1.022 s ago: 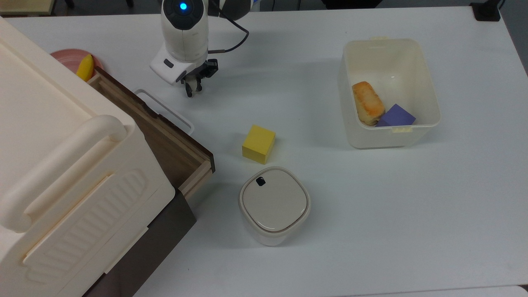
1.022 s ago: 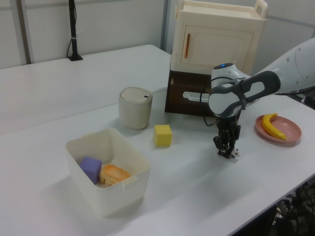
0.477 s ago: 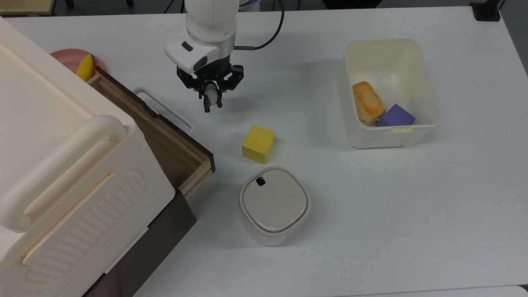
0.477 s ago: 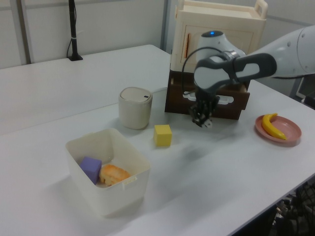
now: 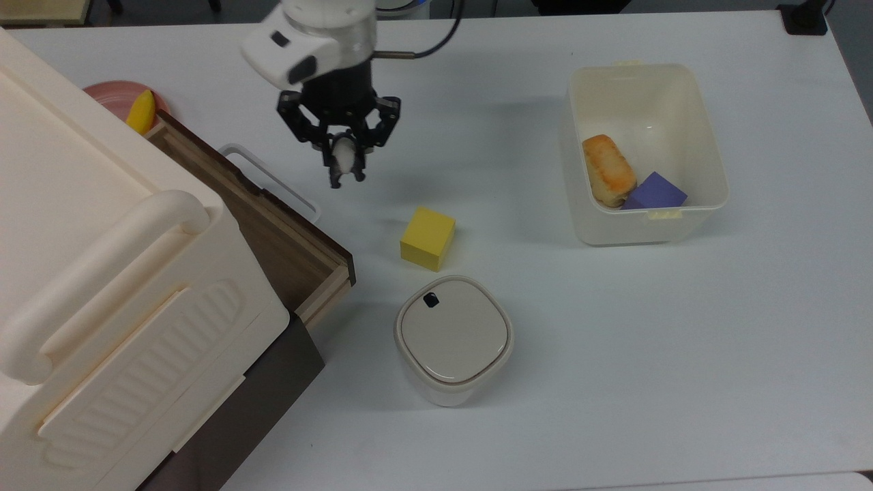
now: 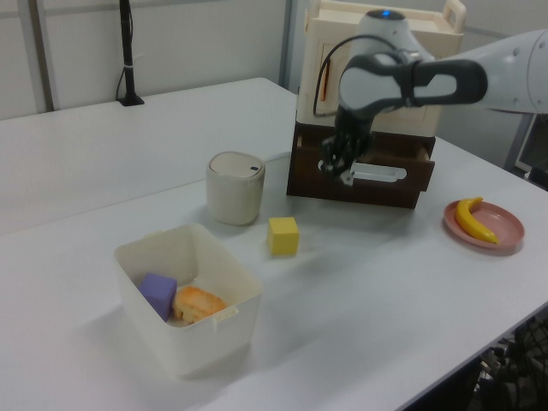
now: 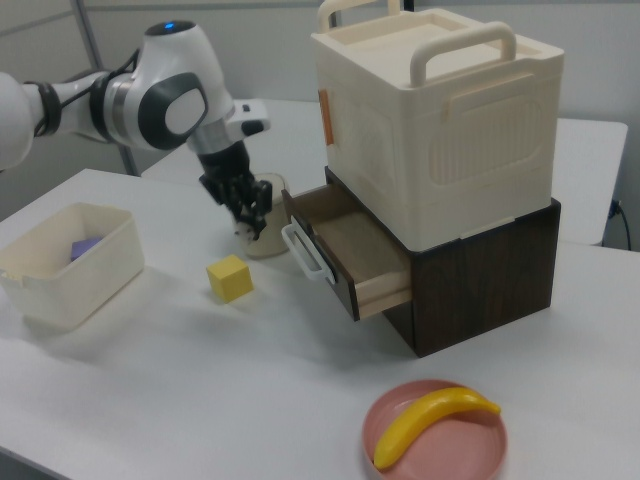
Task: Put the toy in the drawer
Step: 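Carry the held panda toy over the open wooden drawer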
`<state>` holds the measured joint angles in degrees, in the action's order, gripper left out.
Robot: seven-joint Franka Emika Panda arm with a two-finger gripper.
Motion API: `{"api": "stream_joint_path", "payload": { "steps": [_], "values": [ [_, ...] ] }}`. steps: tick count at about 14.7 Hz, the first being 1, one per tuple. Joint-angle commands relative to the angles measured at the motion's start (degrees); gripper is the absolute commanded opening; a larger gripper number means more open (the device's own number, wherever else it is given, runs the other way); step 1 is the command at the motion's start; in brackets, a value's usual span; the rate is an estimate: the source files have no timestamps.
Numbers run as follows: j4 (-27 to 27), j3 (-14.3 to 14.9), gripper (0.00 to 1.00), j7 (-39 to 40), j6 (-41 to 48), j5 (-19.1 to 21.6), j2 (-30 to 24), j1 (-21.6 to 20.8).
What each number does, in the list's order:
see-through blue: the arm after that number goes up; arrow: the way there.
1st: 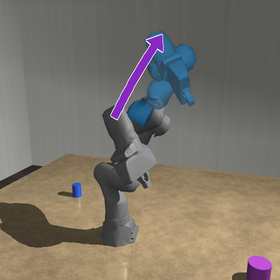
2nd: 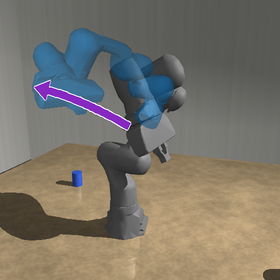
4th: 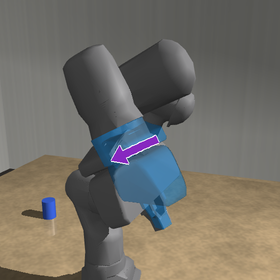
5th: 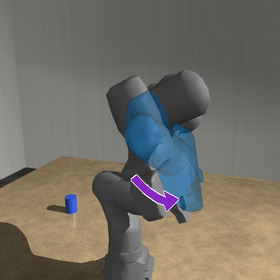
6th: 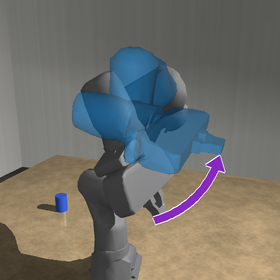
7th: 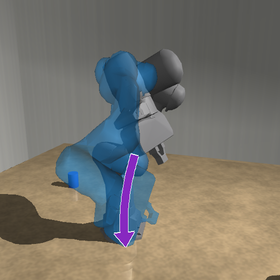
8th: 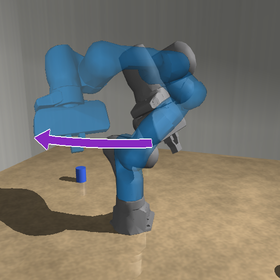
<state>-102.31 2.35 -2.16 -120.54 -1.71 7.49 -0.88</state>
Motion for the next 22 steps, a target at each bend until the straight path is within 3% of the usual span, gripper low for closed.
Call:
{"api": "stream_joint_path", "payload": {
  "steps": [1, 10, 17, 20, 22],
  "values": [
    [4.3, 2.9, 0.02, 0.0, -0.6, 3.1, -0.2, 1.6],
    [5.2, 4.2, 0.05, 2.0, -10.2, 2.3, 0.9, 6.0],
    [5.3, 4.2, 0.05, 6.5, -12.6, 2.0, 3.1, 6.2],
    [5.4, 4.2, 0.05, 6.6, -14.3, -0.8, 3.8, 6.6],
    [5.2, 4.2, 0.14, 6.5, -14.3, -1.5, 3.8, 6.5]
  ]
}}
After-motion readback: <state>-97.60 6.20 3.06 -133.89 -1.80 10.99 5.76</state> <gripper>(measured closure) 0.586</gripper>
